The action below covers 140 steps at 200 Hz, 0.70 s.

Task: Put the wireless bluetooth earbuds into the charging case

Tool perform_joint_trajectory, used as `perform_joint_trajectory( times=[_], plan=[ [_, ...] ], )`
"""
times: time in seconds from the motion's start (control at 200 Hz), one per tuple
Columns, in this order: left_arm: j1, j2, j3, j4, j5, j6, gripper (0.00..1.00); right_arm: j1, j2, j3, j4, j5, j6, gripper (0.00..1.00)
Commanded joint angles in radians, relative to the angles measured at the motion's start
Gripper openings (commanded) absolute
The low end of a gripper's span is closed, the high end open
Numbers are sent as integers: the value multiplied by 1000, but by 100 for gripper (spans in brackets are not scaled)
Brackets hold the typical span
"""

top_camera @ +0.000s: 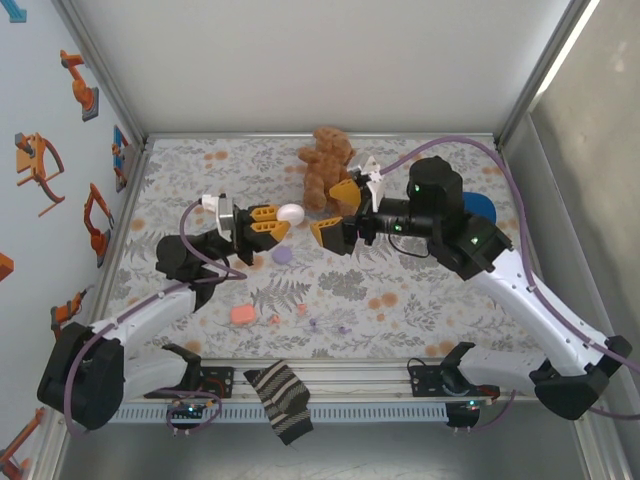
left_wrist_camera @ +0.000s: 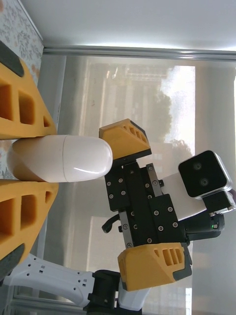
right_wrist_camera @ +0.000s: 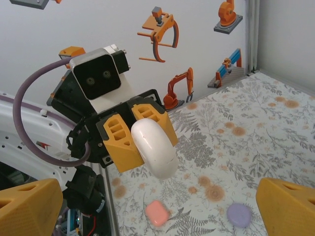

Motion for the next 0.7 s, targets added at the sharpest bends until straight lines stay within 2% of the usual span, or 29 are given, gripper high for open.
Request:
perform_joint_trajectory(
  times=[0.0, 0.275, 0.371, 0.521, 0.696],
  plan=[
    [-5, -73, -21, -27, -10, 0, 8, 8, -27, 13, 25, -52, -81, 100],
    [-46, -247, -48, -307, -39, 139, 7, 8, -70, -64, 111, -107, -187, 100],
    [-66, -289, -49, -379, -52, 187, 7, 8, -67, -72, 91, -203, -276, 97],
    [-75, -303, -49, -392, -54, 196, 7, 12, -35, -55, 48, -293, -351, 90],
    [-79, -291, -49, -379, -54, 198, 7, 73, 29, 24, -64, -237, -448, 90]
  ],
)
